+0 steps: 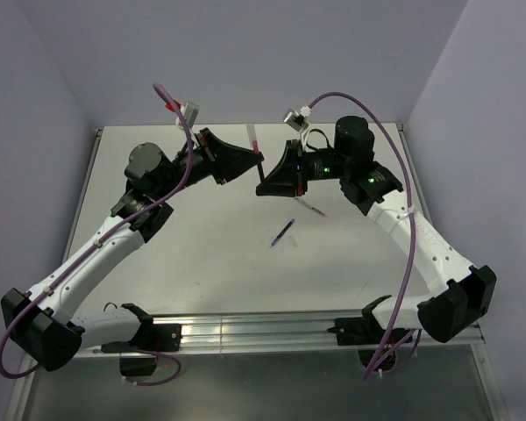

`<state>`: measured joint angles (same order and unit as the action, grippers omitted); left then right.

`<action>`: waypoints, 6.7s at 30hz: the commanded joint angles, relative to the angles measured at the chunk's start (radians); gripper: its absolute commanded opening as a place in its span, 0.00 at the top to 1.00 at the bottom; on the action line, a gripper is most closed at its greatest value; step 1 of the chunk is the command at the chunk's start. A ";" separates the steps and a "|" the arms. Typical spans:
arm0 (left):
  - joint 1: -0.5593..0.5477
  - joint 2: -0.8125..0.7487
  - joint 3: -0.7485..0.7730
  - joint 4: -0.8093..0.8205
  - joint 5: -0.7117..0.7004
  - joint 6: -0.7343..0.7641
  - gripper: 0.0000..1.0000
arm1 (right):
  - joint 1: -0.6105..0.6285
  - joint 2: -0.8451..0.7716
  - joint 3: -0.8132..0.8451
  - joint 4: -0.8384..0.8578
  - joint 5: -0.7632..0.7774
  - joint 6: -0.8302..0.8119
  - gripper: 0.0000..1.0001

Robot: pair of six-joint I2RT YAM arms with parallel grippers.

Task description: Insert the pens into the pen caps

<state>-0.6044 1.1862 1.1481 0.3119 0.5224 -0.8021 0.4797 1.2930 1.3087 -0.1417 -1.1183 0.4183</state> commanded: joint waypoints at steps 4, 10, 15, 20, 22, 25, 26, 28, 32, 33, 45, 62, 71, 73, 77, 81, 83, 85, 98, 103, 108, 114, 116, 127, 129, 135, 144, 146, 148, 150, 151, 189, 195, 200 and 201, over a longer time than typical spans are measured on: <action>0.026 -0.046 0.015 -0.072 0.007 0.084 0.55 | -0.013 -0.032 0.000 0.002 0.005 -0.027 1.00; 0.109 -0.109 0.027 -0.184 0.096 0.150 0.35 | -0.015 -0.046 0.001 -0.085 0.026 -0.119 1.00; 0.205 -0.093 0.076 -0.183 0.285 0.162 0.33 | -0.013 -0.043 0.007 -0.159 0.028 -0.182 1.00; 0.247 0.001 0.131 -0.059 0.396 0.066 0.40 | -0.003 -0.046 0.009 -0.177 -0.015 -0.207 1.00; 0.247 0.029 0.148 0.011 0.425 0.005 0.43 | 0.005 -0.047 0.006 -0.177 -0.029 -0.213 1.00; 0.247 0.056 0.142 0.117 0.436 -0.074 0.42 | 0.010 -0.054 0.001 -0.183 -0.038 -0.217 1.00; 0.247 0.065 0.142 0.130 0.436 -0.088 0.42 | 0.011 -0.055 0.001 -0.183 -0.040 -0.219 1.00; 0.245 0.076 0.145 0.151 0.433 -0.124 0.42 | 0.017 -0.051 0.004 -0.185 -0.047 -0.222 1.00; 0.245 0.093 0.134 0.220 0.430 -0.177 0.42 | 0.033 -0.037 0.015 -0.185 -0.051 -0.222 1.00; 0.244 0.096 0.134 0.248 0.430 -0.195 0.42 | 0.036 -0.029 0.017 -0.187 -0.049 -0.220 1.00; 0.206 0.124 0.139 0.223 0.432 -0.194 0.46 | 0.040 -0.006 0.038 -0.185 -0.058 -0.204 1.00; 0.183 0.078 0.102 0.100 0.406 -0.106 1.00 | 0.039 0.006 0.101 -0.190 0.061 -0.182 1.00; 0.170 0.030 0.015 -0.079 0.234 -0.139 1.00 | 0.053 0.037 0.245 -0.203 0.279 -0.150 1.00; 0.166 0.030 -0.016 -0.083 0.192 -0.189 1.00 | 0.069 0.043 0.279 -0.223 0.352 -0.157 1.00; 0.143 0.036 -0.031 -0.082 0.162 -0.238 1.00 | 0.114 0.069 0.330 -0.265 0.407 -0.202 1.00; 0.118 0.033 -0.095 0.048 0.250 -0.267 1.00 | 0.129 0.072 0.346 -0.271 0.324 -0.242 1.00; 0.118 0.024 -0.143 0.119 0.298 -0.290 1.00 | 0.128 0.063 0.347 -0.272 0.286 -0.271 1.00; 0.117 0.012 -0.175 0.170 0.323 -0.318 1.00 | 0.126 0.057 0.353 -0.274 0.276 -0.286 1.00; 0.016 -0.013 -0.278 0.227 0.341 -0.356 1.00 | 0.102 0.084 0.408 -0.271 0.253 -0.274 1.00; -0.005 -0.019 -0.300 0.214 0.335 -0.353 1.00 | 0.082 0.089 0.432 -0.269 0.262 -0.263 1.00; -0.023 -0.020 -0.307 0.191 0.335 -0.342 1.00 | 0.065 0.097 0.465 -0.268 0.261 -0.251 1.00; -0.044 -0.022 -0.317 0.188 0.332 -0.341 1.00 | 0.060 0.104 0.486 -0.265 0.250 -0.248 1.00; -0.049 -0.023 -0.321 0.182 0.329 -0.339 1.00 | 0.060 0.104 0.491 -0.265 0.253 -0.248 1.00; -0.080 -0.030 -0.346 0.188 0.327 -0.356 1.00 | 0.053 0.134 0.535 -0.260 0.253 -0.243 1.00; -0.087 -0.033 -0.349 0.185 0.327 -0.355 1.00 | 0.051 0.135 0.543 -0.260 0.253 -0.245 1.00; -0.110 -0.036 -0.369 0.194 0.329 -0.367 1.00 | 0.043 0.152 0.570 -0.259 0.258 -0.245 1.00; -0.140 -0.054 -0.389 0.185 0.327 -0.368 1.00 | 0.037 0.177 0.610 -0.259 0.259 -0.250 1.00; -0.140 -0.056 -0.386 0.185 0.324 -0.365 1.00 | 0.037 0.175 0.601 -0.259 0.249 -0.247 1.00; -0.135 -0.050 -0.357 0.187 0.329 -0.353 1.00 | 0.037 0.164 0.571 -0.254 0.241 -0.243 1.00; -0.100 -0.036 -0.331 0.205 0.333 -0.365 1.00 | 0.037 0.148 0.545 -0.249 0.233 -0.243 1.00; -0.081 -0.030 -0.297 0.210 0.338 -0.365 1.00 | 0.039 0.141 0.514 -0.249 0.230 -0.243 1.00; 0.193 0.089 0.116 0.254 0.284 -0.292 1.00 | 0.056 0.032 0.147 -0.171 0.189 -0.211 0.46; 0.233 0.110 0.163 0.133 0.298 -0.209 1.00 | 0.053 0.017 0.101 -0.190 0.221 -0.243 0.24; 0.272 0.148 0.219 -0.169 0.312 0.025 1.00 | 0.022 -0.018 0.040 -0.231 0.242 -0.283 0.00; 0.282 0.162 0.252 -0.307 0.307 0.073 1.00 | 0.013 -0.024 0.028 -0.234 0.242 -0.289 0.00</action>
<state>-0.3435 1.3193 1.3239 0.2840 0.8089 -0.9161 0.5205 1.3357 1.3556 -0.3782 -0.9009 0.1688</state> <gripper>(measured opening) 0.103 0.995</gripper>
